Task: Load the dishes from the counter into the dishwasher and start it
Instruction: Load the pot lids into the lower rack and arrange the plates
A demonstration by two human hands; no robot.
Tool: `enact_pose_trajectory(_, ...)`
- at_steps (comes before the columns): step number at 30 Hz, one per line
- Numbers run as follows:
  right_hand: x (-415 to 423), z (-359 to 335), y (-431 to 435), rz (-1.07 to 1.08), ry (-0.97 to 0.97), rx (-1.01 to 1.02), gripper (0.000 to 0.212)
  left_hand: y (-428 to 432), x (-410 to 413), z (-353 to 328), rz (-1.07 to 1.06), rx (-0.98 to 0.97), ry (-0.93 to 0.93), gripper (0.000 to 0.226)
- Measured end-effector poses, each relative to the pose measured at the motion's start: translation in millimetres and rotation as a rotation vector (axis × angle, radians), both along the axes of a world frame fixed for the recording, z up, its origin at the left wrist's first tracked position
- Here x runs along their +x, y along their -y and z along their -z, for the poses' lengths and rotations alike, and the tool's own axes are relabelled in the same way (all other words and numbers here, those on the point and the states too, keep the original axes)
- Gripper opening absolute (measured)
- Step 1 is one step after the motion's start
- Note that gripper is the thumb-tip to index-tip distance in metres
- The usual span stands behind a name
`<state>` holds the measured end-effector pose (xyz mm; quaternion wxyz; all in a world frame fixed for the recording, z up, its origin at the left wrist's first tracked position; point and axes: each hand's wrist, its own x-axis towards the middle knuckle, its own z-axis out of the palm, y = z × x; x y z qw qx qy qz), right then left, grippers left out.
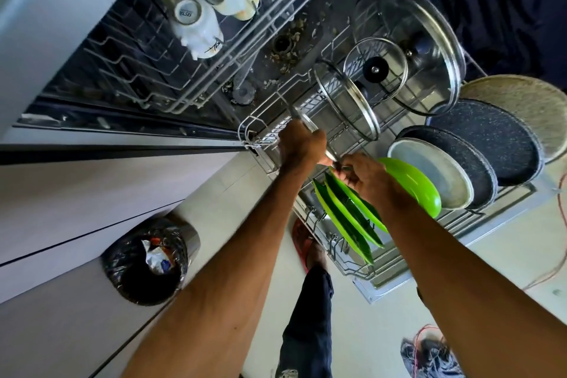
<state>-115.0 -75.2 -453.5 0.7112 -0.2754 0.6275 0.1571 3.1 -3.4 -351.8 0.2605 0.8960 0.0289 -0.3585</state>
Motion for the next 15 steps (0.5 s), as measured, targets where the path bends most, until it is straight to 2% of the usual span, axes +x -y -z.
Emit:
enact_pose_trajectory(2, 1, -2, -2, -0.011, 0.056, 0.017, 0.004, -5, -1, -1, -0.015, 0.022, 0.004, 0.036)
enact_pose_trajectory(6, 1, -11, -6, -0.148, -0.042, -0.046, 0.013, -19, -1, -5, -0.031, 0.066, 0.04, 0.035)
enact_pose_trajectory(8, -1, -17, -10, -0.014, 0.064, -0.011, 0.006, -24, 1, -10, -0.053, 0.043, 0.039, 0.027)
enact_pose_trajectory(10, -4, -22, -10, 0.125, 0.149, 0.015, 0.012, -25, 4, -15, -0.053, 0.005, 0.034, 0.019)
enact_pose_trajectory(12, -1, -23, -6, 0.149, 0.173, 0.004, 0.024, -25, 7, -17, -0.036, -0.04, 0.036, 0.018)
enact_pose_trajectory(15, 11, -19, 2, 0.15, 0.166, -0.03, 0.026, -21, 15, -15, 0.017, -0.112, 0.025, 0.024)
